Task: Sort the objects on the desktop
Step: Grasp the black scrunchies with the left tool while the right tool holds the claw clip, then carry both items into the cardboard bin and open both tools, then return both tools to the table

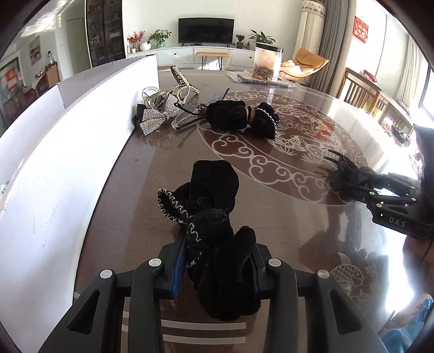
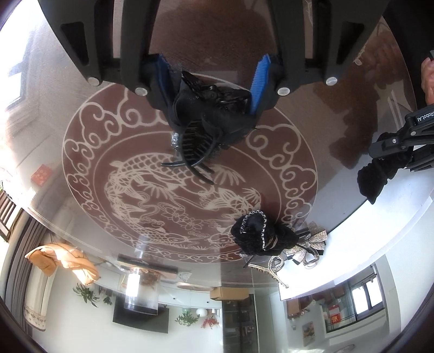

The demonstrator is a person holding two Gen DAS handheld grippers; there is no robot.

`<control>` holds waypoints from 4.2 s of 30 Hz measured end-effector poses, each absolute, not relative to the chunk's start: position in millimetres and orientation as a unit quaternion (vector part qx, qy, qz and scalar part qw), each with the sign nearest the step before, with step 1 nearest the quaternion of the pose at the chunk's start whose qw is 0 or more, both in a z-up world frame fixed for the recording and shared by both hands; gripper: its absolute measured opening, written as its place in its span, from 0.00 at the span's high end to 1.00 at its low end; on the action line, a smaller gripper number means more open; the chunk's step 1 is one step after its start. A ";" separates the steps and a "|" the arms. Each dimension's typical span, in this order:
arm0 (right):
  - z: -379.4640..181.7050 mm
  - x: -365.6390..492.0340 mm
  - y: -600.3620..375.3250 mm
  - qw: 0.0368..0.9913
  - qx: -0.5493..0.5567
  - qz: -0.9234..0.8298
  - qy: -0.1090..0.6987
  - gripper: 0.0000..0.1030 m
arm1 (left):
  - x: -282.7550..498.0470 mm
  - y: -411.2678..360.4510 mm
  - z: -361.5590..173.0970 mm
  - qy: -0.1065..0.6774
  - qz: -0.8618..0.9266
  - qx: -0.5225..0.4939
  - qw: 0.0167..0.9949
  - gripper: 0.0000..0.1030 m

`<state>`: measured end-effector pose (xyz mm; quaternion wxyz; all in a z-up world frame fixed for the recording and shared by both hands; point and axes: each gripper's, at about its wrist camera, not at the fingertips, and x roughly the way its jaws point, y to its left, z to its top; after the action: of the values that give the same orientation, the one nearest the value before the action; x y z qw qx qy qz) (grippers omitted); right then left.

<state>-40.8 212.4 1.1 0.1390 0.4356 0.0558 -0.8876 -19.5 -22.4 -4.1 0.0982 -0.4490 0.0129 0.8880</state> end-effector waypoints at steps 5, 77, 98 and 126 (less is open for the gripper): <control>34.2 -26.7 203.2 0.164 0.404 -0.898 0.060 0.52 | -3.2 -35.6 14.7 -0.027 0.889 -0.445 0.104 0.64; -14.2 -48.3 220.6 0.095 0.437 -0.894 0.016 0.00 | -33.7 8.1 -29.5 0.019 0.884 -0.463 0.062 0.00; -22.3 -52.7 209.0 0.087 0.455 -0.885 0.049 0.00 | -32.9 10.0 -29.9 0.033 0.883 -0.464 0.055 0.00; -22.5 -53.0 208.6 0.086 0.455 -0.885 0.049 0.00 | -37.6 -31.7 -30.6 -0.027 0.883 -0.467 -0.050 0.00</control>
<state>-53.0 208.6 -22.5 0.0861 0.4552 0.0489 -0.8849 -37.6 -31.7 -30.6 -0.0501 -0.4666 -0.0267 0.8826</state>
